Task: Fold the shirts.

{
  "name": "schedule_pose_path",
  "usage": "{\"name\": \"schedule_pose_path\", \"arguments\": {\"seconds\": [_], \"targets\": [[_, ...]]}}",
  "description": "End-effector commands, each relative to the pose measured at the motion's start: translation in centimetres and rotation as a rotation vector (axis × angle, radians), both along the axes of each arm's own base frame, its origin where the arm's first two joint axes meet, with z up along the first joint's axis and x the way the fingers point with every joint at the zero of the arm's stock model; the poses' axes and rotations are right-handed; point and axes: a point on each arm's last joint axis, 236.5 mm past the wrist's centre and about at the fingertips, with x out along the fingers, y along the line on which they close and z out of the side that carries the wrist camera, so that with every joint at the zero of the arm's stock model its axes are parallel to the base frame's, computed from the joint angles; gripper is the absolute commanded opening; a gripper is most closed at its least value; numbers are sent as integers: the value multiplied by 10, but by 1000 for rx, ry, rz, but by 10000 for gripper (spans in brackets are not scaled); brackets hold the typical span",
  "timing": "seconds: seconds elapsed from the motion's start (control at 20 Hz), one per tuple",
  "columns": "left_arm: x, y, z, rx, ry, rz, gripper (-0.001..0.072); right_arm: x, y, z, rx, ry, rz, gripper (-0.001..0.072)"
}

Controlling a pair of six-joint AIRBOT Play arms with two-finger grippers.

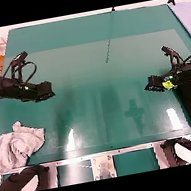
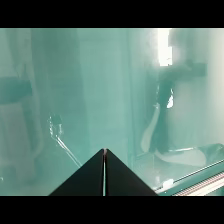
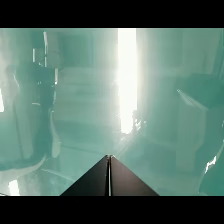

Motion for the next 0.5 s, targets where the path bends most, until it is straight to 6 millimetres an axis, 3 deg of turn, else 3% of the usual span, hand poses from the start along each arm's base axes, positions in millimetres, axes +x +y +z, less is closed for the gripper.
{"name": "schedule_pose_path", "arguments": {"seconds": [0.0,0.1,0.15,0.2,0.3,0.35,0.4,0.45], "targets": [[-1,0,0,1,4,-3,19,0,0,0,1,1,1,12],[-9,8,-7,38,46,4,18,0,0,0,1,1,1,12],[-23,33,-20,144,132,50,18,0,0,0,1,1,1,12],[-42,75,-33,325,224,98,18,0,0,0,1,1,1,12],[-77,156,-33,659,345,209,18,0,0,0,1,0,1,12],[-89,174,-32,726,355,252,19,0,0,0,1,1,1,12],[-101,178,-40,735,358,273,21,0,0,0,1,1,1,12],[-112,180,-55,735,367,274,214,0,0,0,1,1,1,12]]}}
